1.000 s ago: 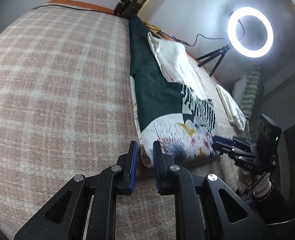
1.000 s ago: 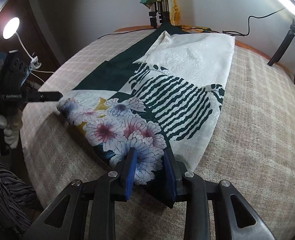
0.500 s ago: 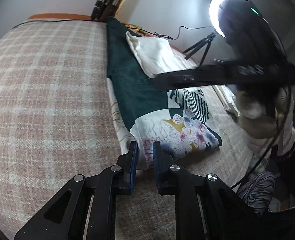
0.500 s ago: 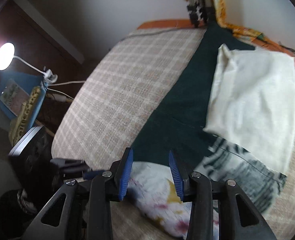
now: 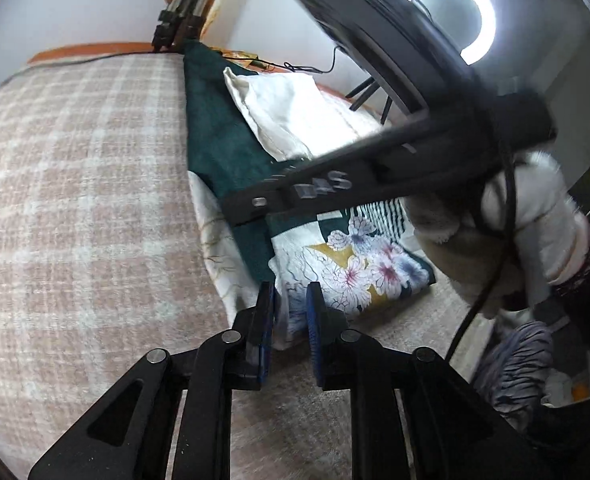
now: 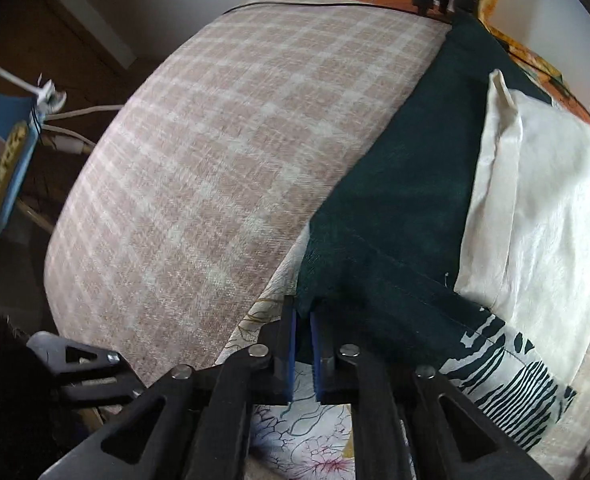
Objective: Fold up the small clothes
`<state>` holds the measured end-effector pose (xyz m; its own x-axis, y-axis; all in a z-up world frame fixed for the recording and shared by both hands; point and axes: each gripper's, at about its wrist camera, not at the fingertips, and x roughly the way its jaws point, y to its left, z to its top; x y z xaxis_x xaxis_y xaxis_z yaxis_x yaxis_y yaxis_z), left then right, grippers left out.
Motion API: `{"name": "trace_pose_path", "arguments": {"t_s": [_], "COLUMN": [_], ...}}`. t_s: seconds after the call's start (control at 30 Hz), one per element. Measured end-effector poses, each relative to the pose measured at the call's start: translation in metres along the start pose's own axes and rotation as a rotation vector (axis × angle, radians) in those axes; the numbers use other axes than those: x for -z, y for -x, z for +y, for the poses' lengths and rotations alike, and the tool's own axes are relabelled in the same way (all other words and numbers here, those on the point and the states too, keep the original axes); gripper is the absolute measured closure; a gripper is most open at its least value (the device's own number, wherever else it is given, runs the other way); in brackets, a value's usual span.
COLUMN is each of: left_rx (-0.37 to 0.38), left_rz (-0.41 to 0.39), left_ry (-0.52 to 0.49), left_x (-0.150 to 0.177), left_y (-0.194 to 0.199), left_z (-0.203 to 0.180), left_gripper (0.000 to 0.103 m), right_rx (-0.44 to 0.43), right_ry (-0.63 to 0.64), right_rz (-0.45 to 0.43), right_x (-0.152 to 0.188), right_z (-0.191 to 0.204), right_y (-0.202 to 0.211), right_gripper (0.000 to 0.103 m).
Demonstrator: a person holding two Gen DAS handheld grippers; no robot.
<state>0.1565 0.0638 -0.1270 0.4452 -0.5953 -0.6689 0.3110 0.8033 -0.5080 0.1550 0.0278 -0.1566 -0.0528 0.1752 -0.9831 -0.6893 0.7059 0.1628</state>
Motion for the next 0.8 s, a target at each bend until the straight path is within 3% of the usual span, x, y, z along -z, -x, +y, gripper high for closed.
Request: {"name": "trace_pose_path", "arguments": {"t_s": [0.1, 0.23, 0.47, 0.6, 0.7, 0.8], "left_rx": [0.039, 0.075, 0.201, 0.204, 0.129, 0.081], "left_rz": [-0.051, -0.072, 0.046, 0.116, 0.148, 0.159], "left_ry": [0.105, 0.193, 0.196, 0.172, 0.142, 0.139], "left_x": [-0.007, -0.014, -0.019, -0.009, 0.004, 0.012], "left_y": [0.014, 0.016, -0.018, -0.021, -0.014, -0.004], "left_z": [0.027, 0.049, 0.045, 0.038, 0.036, 0.036], "left_gripper": [0.071, 0.071, 0.071, 0.071, 0.074, 0.074], "right_rx": [-0.02, -0.031, -0.035, -0.045, -0.096, -0.094], "right_ry": [-0.028, -0.038, -0.042, -0.04, -0.021, 0.005], "right_rz": [-0.031, -0.061, -0.11, -0.118, -0.117, -0.115], "right_x": [0.003, 0.006, 0.006, 0.005, 0.003, 0.002], "right_z": [-0.012, -0.019, -0.017, -0.015, -0.01, -0.003], "right_y": [0.006, 0.015, 0.029, 0.026, 0.021, 0.013], "right_gripper": [0.103, 0.103, 0.103, 0.103, 0.103, 0.087]}}
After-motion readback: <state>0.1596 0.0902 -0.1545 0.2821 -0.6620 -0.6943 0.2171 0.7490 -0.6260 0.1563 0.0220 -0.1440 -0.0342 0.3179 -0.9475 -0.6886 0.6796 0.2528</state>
